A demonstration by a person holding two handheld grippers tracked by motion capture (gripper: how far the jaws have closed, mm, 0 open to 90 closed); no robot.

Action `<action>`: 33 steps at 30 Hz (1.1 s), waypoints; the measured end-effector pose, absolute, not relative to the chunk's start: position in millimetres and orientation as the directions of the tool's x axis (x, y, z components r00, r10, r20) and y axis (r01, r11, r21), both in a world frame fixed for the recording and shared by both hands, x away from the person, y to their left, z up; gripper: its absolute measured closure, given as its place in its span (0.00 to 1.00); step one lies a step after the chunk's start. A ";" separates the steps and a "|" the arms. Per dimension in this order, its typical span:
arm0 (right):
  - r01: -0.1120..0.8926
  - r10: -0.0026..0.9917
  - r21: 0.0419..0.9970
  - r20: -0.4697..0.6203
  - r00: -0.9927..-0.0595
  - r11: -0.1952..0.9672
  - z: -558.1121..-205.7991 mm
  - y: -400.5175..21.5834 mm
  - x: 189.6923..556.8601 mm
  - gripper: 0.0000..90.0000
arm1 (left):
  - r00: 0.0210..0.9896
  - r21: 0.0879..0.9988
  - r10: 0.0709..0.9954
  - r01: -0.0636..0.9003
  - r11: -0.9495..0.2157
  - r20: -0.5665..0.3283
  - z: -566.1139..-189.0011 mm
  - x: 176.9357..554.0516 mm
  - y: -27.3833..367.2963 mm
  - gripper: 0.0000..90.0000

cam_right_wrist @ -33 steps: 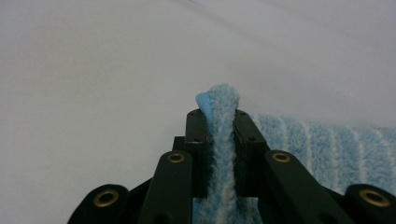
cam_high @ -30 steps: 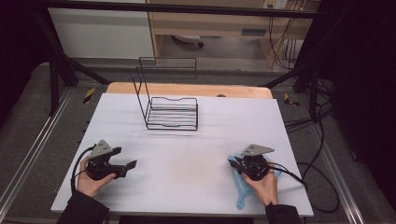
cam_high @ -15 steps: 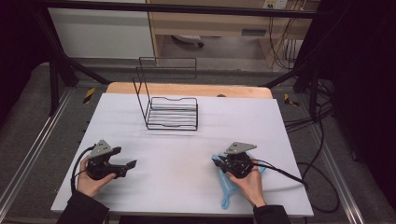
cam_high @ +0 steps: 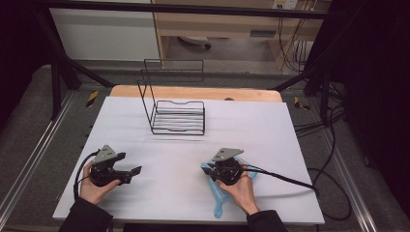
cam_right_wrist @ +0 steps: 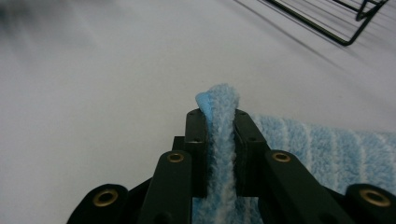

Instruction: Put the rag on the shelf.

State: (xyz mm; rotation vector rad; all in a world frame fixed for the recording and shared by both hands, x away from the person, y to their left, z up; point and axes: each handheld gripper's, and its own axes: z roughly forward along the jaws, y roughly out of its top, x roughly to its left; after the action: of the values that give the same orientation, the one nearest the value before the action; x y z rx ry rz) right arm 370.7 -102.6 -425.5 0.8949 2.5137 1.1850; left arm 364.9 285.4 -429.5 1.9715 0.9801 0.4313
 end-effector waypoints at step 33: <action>0.401 0.473 0.734 0.123 -0.872 0.549 -444.7 -29.6 363.6 0.70 | 0.636 0.815 0.768 0.484 -0.317 -0.079 -429.7 365.8 283.6 0.13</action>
State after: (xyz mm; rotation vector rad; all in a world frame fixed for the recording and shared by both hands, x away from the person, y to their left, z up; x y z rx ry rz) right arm 363.6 -29.6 -444.7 0.7595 2.6854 1.2370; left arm 365.8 283.6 -429.7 1.9815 0.9817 0.4096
